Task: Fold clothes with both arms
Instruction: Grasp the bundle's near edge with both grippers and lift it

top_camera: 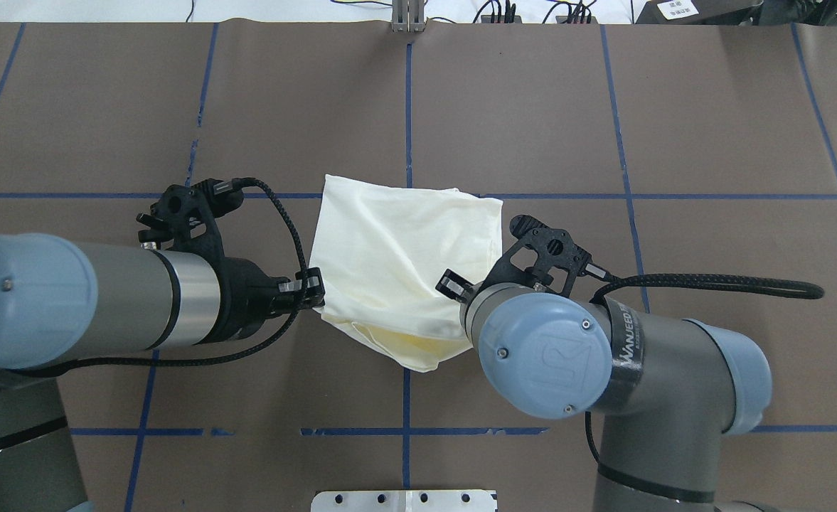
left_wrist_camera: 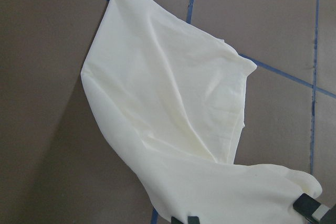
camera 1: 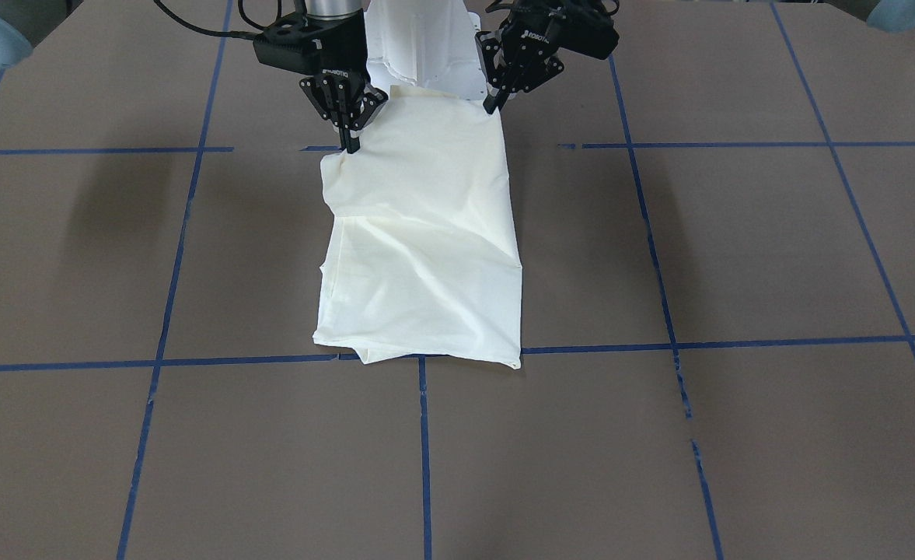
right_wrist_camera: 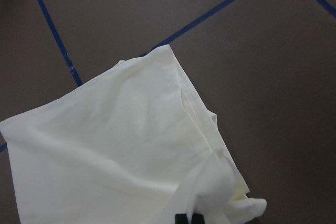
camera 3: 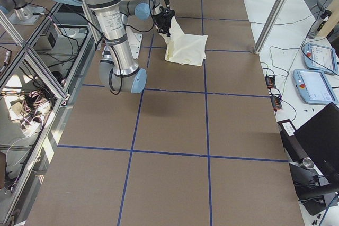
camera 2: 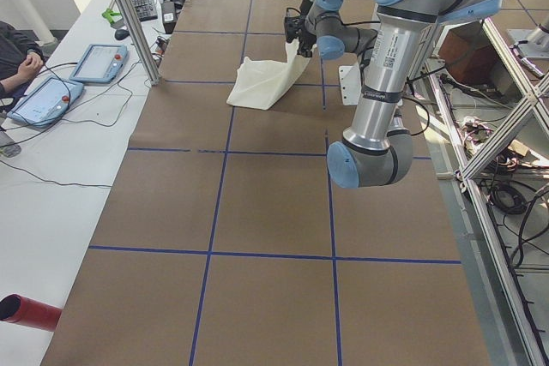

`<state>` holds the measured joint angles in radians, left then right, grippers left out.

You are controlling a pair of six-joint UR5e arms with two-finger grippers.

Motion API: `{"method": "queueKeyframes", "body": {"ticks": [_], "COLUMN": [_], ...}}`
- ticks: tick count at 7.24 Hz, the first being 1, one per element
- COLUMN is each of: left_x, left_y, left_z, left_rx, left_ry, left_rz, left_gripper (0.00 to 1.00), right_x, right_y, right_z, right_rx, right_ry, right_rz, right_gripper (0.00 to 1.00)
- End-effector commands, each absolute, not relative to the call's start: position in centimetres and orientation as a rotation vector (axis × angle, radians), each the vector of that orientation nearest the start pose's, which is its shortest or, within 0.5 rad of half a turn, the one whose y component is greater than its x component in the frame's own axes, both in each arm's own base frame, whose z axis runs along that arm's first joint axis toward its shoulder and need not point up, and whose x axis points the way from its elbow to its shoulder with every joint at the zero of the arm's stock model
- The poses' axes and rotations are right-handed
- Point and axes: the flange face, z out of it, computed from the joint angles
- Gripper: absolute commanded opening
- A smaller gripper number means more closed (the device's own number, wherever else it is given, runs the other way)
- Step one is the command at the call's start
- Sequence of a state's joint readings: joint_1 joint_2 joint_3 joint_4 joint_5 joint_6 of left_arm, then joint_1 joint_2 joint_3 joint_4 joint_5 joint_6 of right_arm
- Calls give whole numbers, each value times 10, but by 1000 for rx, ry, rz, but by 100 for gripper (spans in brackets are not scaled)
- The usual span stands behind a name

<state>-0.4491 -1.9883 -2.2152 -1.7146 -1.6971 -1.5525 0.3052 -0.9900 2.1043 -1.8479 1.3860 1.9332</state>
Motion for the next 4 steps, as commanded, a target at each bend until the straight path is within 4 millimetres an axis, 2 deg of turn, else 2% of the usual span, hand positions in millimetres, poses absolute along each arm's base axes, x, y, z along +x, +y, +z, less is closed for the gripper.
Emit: {"method": "queueKeyframes", "body": {"ticks": [1,2,4], "left_x": [405,420,421], "left_y": [-379,-401,-445], "left_z": [167,176,188], "left_rx": [249,255,303], "left_ry": [1112,1074,1020], "left_rz": [-302,-322,-328], "left_gripper": [0,0,0], "right_x": [-500,-510,-531], "right_y": [-356,-371,-397], "right_z": [169,169,183], "right_rx": [196,204,216], "right_ry": [-837,-823,-815], "right_rz": [730,739,761], "right_gripper": [0,0,0]}}
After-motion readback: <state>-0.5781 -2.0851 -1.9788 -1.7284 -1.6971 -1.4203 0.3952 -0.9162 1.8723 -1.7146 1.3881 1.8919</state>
